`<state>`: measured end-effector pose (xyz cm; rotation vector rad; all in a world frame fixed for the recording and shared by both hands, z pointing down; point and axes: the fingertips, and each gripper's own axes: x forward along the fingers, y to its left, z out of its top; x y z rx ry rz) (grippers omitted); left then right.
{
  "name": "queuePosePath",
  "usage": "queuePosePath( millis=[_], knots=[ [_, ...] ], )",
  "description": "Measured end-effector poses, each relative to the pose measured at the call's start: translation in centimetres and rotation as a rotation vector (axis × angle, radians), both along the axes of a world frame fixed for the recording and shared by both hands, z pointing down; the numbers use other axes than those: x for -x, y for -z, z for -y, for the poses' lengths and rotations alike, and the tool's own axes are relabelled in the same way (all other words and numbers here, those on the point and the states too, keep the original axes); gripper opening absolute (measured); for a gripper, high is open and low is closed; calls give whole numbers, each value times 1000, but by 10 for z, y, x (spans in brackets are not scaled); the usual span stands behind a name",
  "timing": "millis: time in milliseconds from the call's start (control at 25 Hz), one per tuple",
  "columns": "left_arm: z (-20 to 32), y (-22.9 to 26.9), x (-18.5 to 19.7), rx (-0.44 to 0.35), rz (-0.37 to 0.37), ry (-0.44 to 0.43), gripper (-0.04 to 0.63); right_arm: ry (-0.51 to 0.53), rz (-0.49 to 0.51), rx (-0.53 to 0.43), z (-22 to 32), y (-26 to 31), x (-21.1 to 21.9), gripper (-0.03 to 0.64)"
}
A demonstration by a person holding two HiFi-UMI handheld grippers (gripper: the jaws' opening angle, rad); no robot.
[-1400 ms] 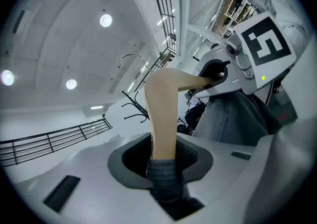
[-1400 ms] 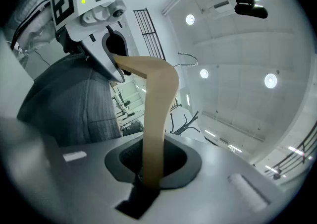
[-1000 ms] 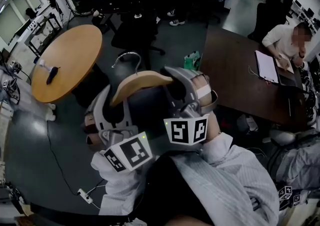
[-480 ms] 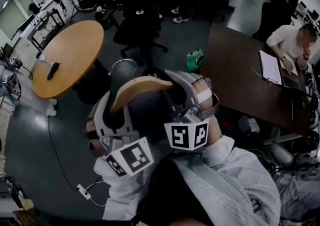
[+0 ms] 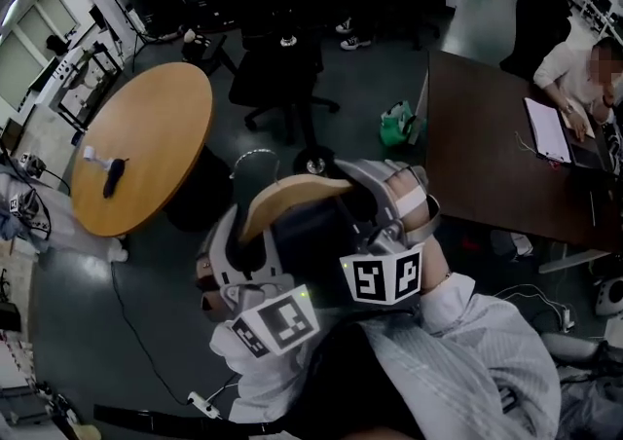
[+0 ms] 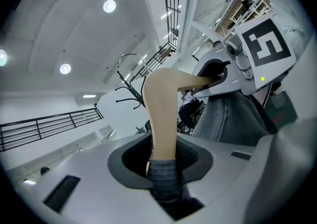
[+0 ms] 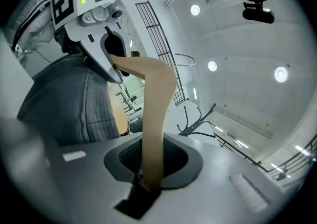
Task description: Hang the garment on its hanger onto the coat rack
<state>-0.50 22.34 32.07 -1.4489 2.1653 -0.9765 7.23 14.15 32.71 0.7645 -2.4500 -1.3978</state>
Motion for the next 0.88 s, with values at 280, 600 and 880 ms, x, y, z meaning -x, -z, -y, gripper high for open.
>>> queuePosePath(
  millis=[280, 600, 880],
  knots=[
    [35, 9, 102, 0, 40, -136, 103, -125, 50, 21, 24, 5, 93, 63],
    [90, 4, 164, 20, 90, -248, 104, -254, 60, 61, 68, -8, 146, 60],
    [174, 1, 198, 23, 86, -292, 104, -280, 69, 55, 146, -10, 178, 61]
  ],
)
